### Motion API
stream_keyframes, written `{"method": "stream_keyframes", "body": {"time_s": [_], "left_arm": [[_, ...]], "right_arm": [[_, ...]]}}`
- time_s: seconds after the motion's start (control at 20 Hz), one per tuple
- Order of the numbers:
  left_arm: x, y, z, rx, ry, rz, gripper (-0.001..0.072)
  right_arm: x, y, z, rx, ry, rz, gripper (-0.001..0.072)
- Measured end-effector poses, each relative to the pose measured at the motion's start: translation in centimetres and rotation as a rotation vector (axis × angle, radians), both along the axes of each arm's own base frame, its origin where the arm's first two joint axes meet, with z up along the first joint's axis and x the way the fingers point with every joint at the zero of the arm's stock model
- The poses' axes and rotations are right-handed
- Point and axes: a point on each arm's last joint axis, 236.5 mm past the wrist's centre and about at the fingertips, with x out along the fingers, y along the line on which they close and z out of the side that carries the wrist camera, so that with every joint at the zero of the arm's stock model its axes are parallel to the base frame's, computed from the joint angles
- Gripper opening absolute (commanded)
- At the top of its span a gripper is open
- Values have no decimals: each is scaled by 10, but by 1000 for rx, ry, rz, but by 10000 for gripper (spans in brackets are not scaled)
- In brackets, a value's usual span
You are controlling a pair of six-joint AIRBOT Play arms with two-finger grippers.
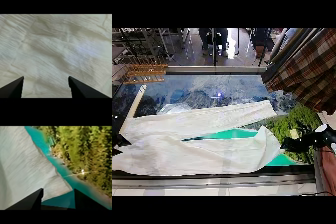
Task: Fold the clothes and pants, and hang the long-sleeved shirts on hangers.
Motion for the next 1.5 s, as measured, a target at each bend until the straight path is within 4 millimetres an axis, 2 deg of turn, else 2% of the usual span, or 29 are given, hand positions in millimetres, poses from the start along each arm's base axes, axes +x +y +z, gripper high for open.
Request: {"method": "stream_keyframes", "body": {"time_s": [0.05, 0.15, 0.25, 0.4, 0.45, 0.5, 0.55, 0.7, 0.75, 0.85, 0.9, 1.0, 1.1, 1.15, 1.35, 1.45, 1.5], "left_arm": [[4, -4, 1, -20, -20, 3, 580], [12, -11, 5, -53, -64, 5, 579], [21, -19, 12, -85, -114, 4, 579], [30, -25, 23, -101, -173, -10, 577], [32, -25, 26, -98, -188, -17, 561], [33, -26, 29, -95, -202, -24, 517], [34, -27, 33, -91, -214, -29, 470], [36, -29, 38, -85, -232, -40, 464], [36, -30, 39, -83, -236, -45, 465], [37, -31, 40, -83, -242, -50, 464], [38, -31, 41, -84, -243, -50, 464], [37, -31, 41, -82, -244, -49, 465], [37, -30, 41, -82, -245, -50, 465], [37, -30, 41, -82, -245, -50, 465], [38, -31, 38, -88, -240, -51, 465], [38, -31, 37, -92, -238, -51, 465], [38, -31, 37, -92, -238, -50, 465]], "right_arm": [[-2, 1, -2, 12, -1, 2, 381], [-1, 7, -5, 43, -7, 1, 248], [3, 13, -11, 64, -10, -2, 19], [9, 14, -12, 61, -30, -9, 15], [11, 9, -11, 40, -38, -23, 15], [10, -4, -9, -15, -42, -36, 15], [2, -16, -5, -62, -19, -48, 15], [-28, -37, 19, -152, 65, -122, 20], [-36, -42, 25, -180, 82, -142, 59], [-46, -39, 39, -180, 100, -171, 460], [-51, -38, 42, -181, 113, -176, 505], [-52, -29, 49, -150, 116, -195, 505], [-38, -26, 52, -131, 60, -232, 505], [-22, -27, 54, -124, 0, -264, 505], [62, -32, 59, -22, -280, -422, 501], [101, -36, 59, 50, -385, -487, 446], [118, -41, 56, 73, -418, -514, 447]]}}
